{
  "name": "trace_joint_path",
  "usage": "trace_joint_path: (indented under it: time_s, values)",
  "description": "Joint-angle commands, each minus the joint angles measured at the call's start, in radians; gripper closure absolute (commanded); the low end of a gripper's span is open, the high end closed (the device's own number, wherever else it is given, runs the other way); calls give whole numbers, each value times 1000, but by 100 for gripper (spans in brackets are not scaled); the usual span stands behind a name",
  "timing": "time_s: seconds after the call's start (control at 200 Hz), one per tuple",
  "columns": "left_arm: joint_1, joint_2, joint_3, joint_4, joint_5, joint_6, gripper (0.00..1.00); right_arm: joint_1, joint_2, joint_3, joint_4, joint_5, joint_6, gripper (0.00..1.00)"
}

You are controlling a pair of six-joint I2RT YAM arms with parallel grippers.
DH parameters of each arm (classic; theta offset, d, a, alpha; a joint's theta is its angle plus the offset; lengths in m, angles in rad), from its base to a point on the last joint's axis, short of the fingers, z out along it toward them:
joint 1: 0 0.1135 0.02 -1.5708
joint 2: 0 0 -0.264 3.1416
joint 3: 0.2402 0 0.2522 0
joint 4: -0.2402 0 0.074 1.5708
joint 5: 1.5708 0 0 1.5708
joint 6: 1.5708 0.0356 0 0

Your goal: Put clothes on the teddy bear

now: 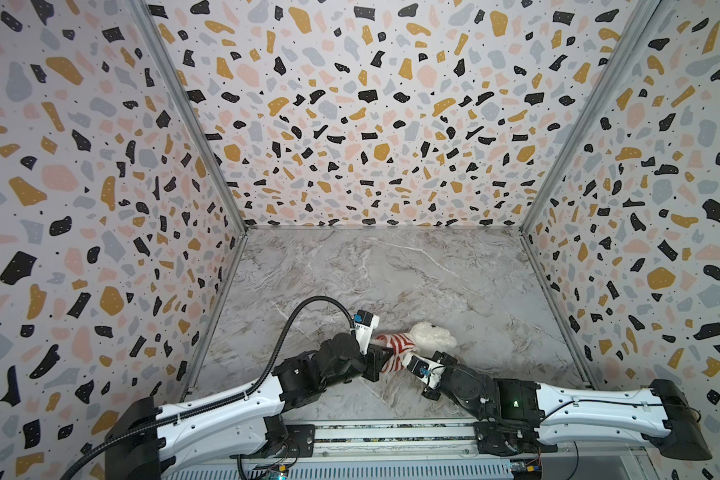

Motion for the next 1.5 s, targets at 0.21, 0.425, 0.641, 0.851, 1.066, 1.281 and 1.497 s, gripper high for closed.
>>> trace_joint_path:
  time_s: [0.21,0.425,0.641,0.851,1.066,1.281,1.497]
  values:
    - [2,21,28,11,-51,1,100,-13,-35,-30,40,-76,-46,90]
    - [27,-3,-16,12,-74,-22,100,-66,-9,-41,74,-142,-67,90]
    - [70,-20,-37,22,-43,-26,100,-90,-14,-59,100,-179,-82,92]
    - [75,-28,-33,30,-17,-22,100,-101,16,-59,112,-211,-90,92]
    - [75,-24,-29,41,7,-20,100,-107,90,-41,148,-208,-91,91]
    - [75,-10,-21,50,38,-19,100,-116,150,-18,173,-160,-87,90]
    - [75,-12,-26,64,57,-25,100,-116,171,-7,212,-104,-93,83]
